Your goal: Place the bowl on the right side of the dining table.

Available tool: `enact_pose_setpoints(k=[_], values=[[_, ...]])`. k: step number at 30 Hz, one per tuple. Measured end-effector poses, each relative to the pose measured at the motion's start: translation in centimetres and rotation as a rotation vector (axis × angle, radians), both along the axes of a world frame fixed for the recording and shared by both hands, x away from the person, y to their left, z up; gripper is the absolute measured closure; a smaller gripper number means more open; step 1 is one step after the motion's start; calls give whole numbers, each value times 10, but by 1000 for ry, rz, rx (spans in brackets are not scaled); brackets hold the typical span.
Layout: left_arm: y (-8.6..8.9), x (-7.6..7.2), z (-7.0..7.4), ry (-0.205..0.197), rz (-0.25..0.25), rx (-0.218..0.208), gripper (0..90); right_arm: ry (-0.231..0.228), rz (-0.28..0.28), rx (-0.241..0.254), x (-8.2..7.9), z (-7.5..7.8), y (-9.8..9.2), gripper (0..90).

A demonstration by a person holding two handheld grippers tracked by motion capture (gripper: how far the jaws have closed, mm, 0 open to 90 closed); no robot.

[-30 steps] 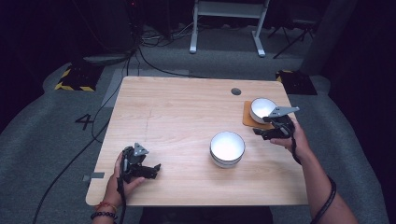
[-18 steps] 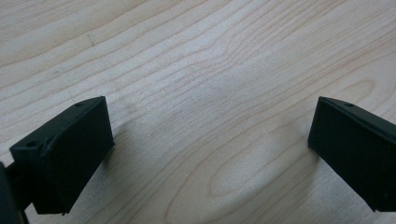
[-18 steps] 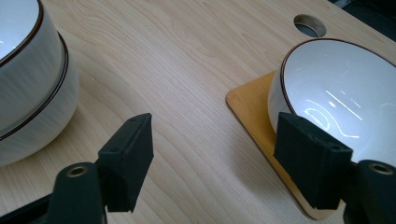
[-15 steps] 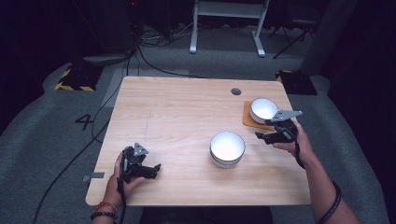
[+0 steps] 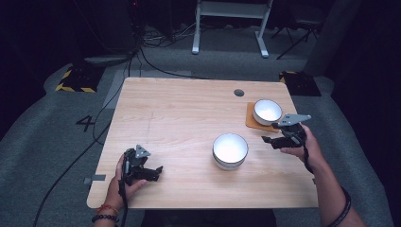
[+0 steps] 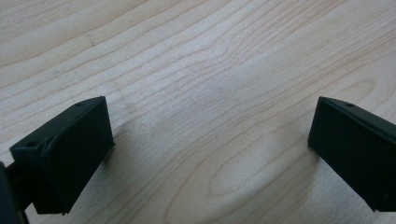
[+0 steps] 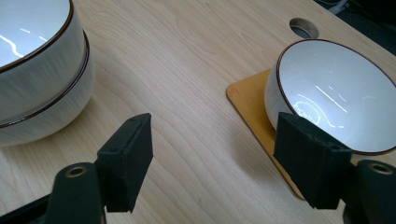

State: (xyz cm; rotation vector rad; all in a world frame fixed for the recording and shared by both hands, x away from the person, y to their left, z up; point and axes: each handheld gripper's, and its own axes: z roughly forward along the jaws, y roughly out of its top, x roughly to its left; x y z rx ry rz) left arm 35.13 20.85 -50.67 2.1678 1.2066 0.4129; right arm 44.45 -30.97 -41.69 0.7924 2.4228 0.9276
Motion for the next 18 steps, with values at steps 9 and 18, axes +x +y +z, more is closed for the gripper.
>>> enact_pose_setpoints(k=[9,18], values=[[0,0,0,-1,1,1,2,0,-9,-15,-11,-3,-4,274],[0,0,0,-4,2,4,3,-3,-21,-28,-20,-7,-14,273]])
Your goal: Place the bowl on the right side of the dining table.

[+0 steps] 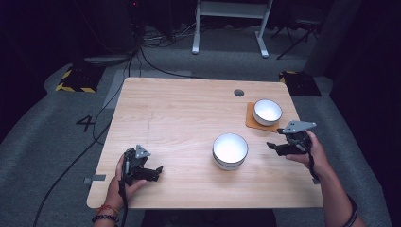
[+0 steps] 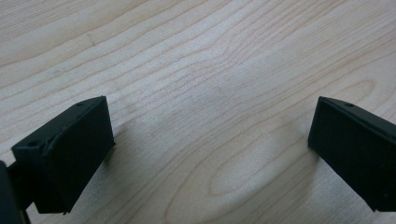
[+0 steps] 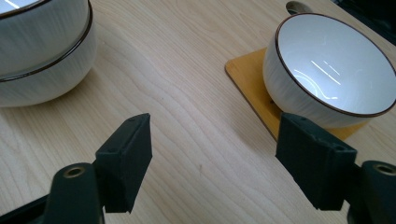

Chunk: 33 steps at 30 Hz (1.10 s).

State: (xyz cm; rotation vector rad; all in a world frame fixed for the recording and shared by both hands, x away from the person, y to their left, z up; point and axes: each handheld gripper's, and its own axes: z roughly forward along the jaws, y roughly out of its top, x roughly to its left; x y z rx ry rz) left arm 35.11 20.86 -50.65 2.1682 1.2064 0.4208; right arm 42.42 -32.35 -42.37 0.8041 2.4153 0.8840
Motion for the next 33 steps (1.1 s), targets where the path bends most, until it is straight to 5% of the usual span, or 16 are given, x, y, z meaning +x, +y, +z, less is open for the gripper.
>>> enact_pose_setpoints(k=[22,33], values=[[0,0,0,3,2,-4,3,28,16,-45,-24,-24,-9,267],[0,0,0,1,4,-1,3,70,7,3,-35,-42,-16,267]])
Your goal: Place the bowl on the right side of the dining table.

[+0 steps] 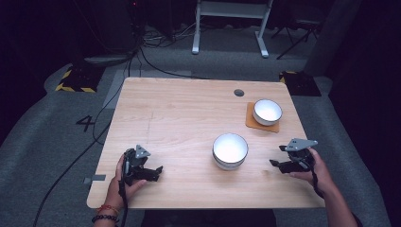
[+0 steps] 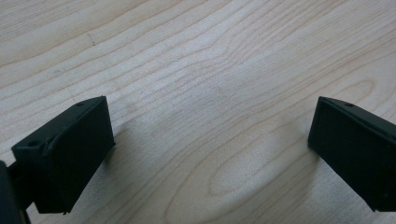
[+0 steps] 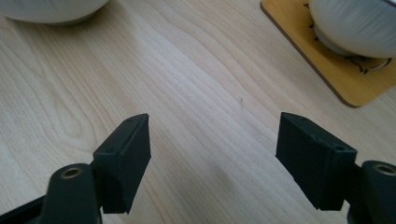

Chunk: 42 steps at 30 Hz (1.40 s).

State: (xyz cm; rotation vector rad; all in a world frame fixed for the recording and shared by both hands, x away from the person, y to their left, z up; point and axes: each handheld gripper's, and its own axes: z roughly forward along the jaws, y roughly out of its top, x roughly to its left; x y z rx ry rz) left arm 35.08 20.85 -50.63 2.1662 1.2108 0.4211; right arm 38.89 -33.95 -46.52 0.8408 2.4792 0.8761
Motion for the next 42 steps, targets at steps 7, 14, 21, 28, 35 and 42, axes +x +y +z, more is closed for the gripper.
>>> enact_pose_setpoints(k=[7,14,21,28,35,42], values=[[0,0,0,0,-1,1,3,20,-16,14,-5,-12,-4,266],[0,0,0,0,-1,1,3,8,-42,35,-10,-16,-9,266],[0,0,0,0,0,2,3,19,-62,60,-13,-24,-14,267],[0,0,0,3,-4,-3,2,15,-98,76,-14,-28,-23,267],[0,0,0,4,-5,-4,1,24,-138,115,-16,-33,-32,264],[0,0,0,4,-5,-4,1,35,-160,156,-17,-37,-44,253]])
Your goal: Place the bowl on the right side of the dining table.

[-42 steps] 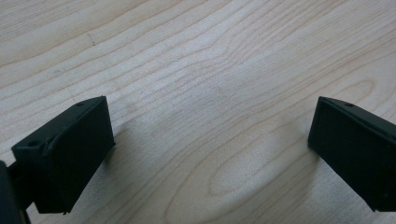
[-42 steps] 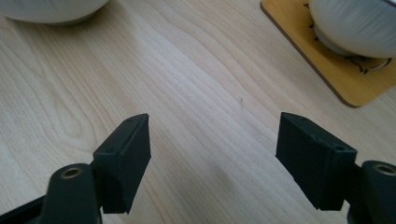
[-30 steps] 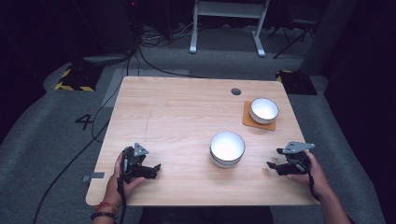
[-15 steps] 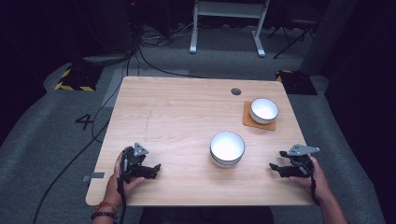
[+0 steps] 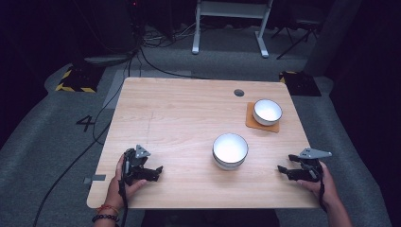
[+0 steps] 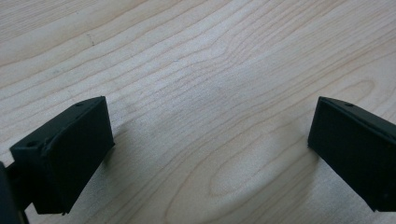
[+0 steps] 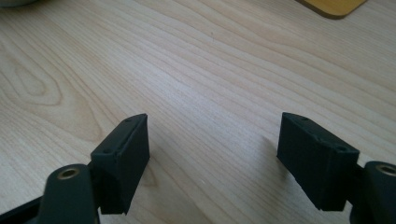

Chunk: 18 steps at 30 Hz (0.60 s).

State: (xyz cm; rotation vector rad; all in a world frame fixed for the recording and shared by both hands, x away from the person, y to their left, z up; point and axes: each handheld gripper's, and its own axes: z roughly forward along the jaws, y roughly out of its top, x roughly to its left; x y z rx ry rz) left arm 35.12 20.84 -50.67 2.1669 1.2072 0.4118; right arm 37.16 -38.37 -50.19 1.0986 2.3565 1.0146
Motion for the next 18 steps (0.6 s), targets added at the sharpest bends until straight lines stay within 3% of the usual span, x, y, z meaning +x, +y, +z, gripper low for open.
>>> enact_pose_setpoints(k=[6,18], values=[[0,0,0,-1,0,2,1,-14,-32,16,-1,-2,-6,237],[0,0,0,1,2,-1,1,-20,-37,12,0,-3,-10,236]])
